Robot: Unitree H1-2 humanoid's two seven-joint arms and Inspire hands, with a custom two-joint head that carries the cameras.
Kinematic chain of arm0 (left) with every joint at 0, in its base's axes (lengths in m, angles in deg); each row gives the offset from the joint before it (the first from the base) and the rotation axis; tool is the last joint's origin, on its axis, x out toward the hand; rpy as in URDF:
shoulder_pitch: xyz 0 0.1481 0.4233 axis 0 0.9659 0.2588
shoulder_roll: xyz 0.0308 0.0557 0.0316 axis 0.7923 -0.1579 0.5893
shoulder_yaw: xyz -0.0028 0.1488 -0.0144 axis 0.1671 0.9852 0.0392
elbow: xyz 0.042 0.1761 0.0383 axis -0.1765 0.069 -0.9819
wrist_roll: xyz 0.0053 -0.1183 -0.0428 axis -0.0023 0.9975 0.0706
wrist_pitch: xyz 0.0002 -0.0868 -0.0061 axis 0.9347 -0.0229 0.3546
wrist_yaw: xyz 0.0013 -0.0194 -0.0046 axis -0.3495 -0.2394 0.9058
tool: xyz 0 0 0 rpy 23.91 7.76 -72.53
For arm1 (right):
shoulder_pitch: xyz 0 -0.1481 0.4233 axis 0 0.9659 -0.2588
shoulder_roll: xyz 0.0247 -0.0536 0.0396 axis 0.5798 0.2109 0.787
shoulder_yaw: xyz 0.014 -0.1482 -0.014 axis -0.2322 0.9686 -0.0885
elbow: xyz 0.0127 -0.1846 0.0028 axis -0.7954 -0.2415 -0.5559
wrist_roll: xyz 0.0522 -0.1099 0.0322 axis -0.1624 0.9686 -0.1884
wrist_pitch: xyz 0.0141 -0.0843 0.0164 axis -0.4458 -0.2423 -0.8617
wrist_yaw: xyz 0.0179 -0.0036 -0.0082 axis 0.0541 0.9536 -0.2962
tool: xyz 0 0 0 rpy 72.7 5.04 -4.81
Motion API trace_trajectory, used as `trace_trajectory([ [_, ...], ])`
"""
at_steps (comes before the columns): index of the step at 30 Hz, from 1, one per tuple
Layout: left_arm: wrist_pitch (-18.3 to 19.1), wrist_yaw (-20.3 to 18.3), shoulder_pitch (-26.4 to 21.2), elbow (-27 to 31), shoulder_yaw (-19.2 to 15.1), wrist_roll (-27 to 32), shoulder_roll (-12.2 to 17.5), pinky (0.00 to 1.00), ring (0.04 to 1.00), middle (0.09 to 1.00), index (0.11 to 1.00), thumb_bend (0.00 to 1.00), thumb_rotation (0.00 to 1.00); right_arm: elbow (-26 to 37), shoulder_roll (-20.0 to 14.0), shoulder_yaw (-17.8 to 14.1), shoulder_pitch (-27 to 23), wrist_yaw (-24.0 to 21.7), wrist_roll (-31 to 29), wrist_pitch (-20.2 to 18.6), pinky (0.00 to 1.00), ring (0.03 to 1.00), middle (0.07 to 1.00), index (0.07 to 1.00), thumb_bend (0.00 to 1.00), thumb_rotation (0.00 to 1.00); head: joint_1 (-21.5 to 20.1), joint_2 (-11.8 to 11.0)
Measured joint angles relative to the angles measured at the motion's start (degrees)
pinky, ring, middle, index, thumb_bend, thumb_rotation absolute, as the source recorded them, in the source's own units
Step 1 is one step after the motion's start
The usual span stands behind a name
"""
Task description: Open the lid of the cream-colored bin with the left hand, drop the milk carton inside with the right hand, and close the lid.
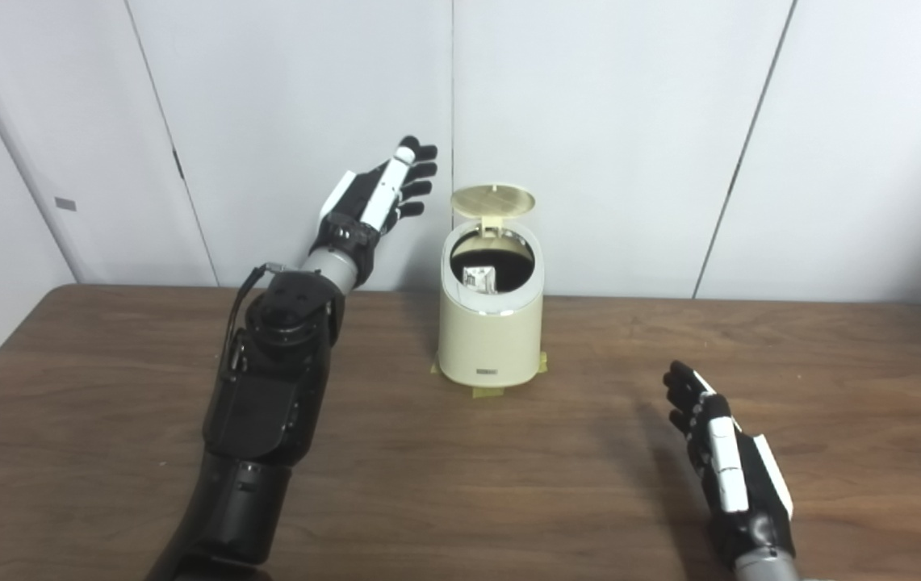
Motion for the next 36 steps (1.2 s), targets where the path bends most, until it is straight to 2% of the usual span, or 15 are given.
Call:
trace_trajectory([
  [3, -1.8, -1.2, 0.0, 0.0, 2.4, -1.8, 1.6, 0.88, 0.888, 0.877, 0.887, 0.48, 0.96, 0.0, 0.1, 0.0, 0.2, 0.0, -0.1, 0.0, 0.93, 0.932, 0.898, 0.901, 0.60, 1.00, -0.1, -0.1],
  [8, -2.4, -2.8, -0.5, 0.0, 4.7, -4.1, 2.9, 0.87, 0.890, 0.877, 0.887, 0.50, 0.94, -1.0, 0.1, 0.3, 0.2, 0.0, 0.0, 0.1, 0.92, 0.928, 0.892, 0.902, 0.59, 1.00, -0.5, -0.3],
  [17, -8.0, -4.4, -2.5, -0.2, 8.3, -8.9, 3.9, 0.89, 0.910, 0.878, 0.891, 0.48, 1.00, -1.3, 0.1, 0.3, 0.2, 0.2, -0.1, -0.1, 0.92, 0.918, 0.869, 0.895, 0.61, 1.00, -0.9, -0.2],
  [25, -9.4, -4.8, -2.9, -2.9, 10.1, -12.7, 4.0, 0.93, 0.934, 0.892, 0.902, 0.47, 1.00, -1.3, 0.1, 0.4, 0.3, 0.1, -0.5, -0.2, 0.93, 0.916, 0.858, 0.906, 0.59, 1.00, -0.8, -0.4],
  [31, -11.7, -4.8, -3.9, -5.1, 10.7, -14.3, 4.1, 0.92, 0.921, 0.873, 0.888, 0.47, 1.00, -1.3, 0.1, 0.4, 0.3, 0.2, -0.8, -0.2, 0.92, 0.908, 0.850, 0.903, 0.58, 1.00, -0.9, -0.8],
  [36, -13.2, -5.2, -4.6, -5.5, 12.5, -17.4, 4.5, 0.90, 0.900, 0.858, 0.868, 0.47, 1.00, -1.4, 0.1, 0.3, 0.3, 0.2, -1.2, -0.3, 0.93, 0.909, 0.848, 0.901, 0.59, 1.00, -1.0, -0.7],
])
